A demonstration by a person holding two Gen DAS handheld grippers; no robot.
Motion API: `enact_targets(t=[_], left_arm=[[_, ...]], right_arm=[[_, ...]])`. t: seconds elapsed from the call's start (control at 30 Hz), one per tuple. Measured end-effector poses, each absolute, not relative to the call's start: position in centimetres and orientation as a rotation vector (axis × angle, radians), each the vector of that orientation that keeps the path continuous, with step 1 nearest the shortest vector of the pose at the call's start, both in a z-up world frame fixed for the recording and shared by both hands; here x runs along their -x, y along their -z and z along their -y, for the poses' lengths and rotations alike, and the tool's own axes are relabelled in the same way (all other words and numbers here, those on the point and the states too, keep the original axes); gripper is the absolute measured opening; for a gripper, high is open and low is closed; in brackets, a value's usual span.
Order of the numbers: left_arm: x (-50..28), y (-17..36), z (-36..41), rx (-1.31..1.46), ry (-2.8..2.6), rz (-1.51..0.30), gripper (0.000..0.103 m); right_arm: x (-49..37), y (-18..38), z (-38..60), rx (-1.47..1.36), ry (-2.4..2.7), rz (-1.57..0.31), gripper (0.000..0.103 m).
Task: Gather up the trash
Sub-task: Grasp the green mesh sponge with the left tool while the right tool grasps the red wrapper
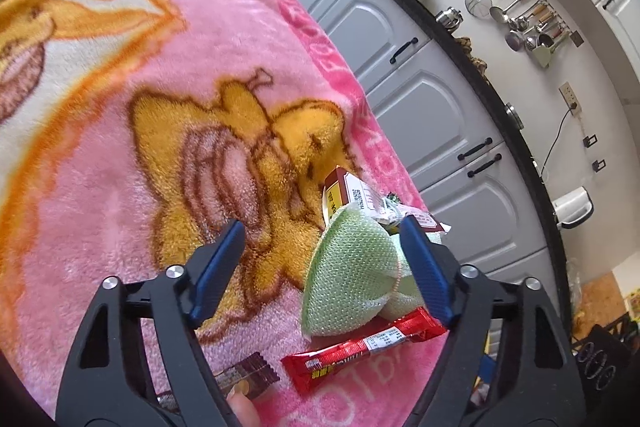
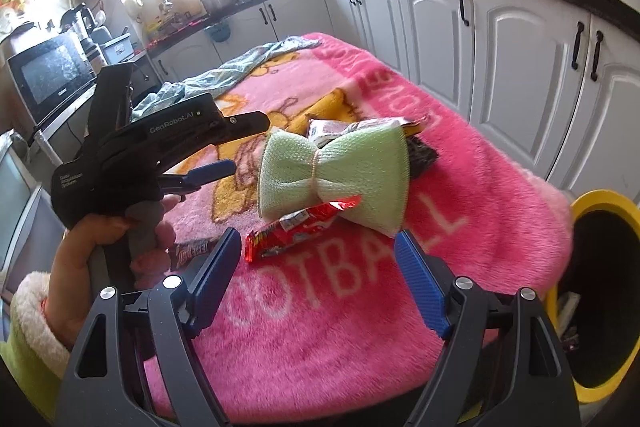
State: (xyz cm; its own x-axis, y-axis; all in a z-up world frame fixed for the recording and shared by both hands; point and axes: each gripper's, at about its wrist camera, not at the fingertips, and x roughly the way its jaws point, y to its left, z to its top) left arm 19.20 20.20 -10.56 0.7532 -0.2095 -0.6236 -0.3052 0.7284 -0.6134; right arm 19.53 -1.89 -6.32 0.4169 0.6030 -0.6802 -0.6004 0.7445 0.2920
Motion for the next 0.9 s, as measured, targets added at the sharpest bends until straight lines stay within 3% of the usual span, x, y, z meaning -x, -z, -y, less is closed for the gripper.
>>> enact_targets(t=[0.3,0.43,0.5,0.57,0.77,0.9], left_arm=[[-20.7,11.6,-20.3,0.818,-0.002,-0.762,0.069],[-21.3,11.8,-20.0,0.815,0.014,-0.771,0.069],[-21.5,11.9,-19.7,0.812,0.027,-0.774,0.062],[-21.7,11.9,-19.5,0.801,0.027,-0.779,0.058],[-21.7,11.6,-19.0,0.773,0.033,-0.778,0.034],[-21.3,11.1,-18.7,0.735,0.032,-0.774,0.03]], right_arm=[[-21.9,7.7,0.3,-0.101,-0.739,-0.922,0.06],[-22.7,8.3,0.3,-0.138,-0.753,-0.962,0.032],[-22.8,8.6,0.5,-0.148,-0.754,-0.98,0.021],[-22.9,9.0,0.8,-0.162,-0.758,-0.991,0.019],[-22.7,8.9,1.2,-0.161,-0.763,-0.984,0.016],[-22.7,8.9,1.7,-0.171,-0.758,-0.988,0.016]])
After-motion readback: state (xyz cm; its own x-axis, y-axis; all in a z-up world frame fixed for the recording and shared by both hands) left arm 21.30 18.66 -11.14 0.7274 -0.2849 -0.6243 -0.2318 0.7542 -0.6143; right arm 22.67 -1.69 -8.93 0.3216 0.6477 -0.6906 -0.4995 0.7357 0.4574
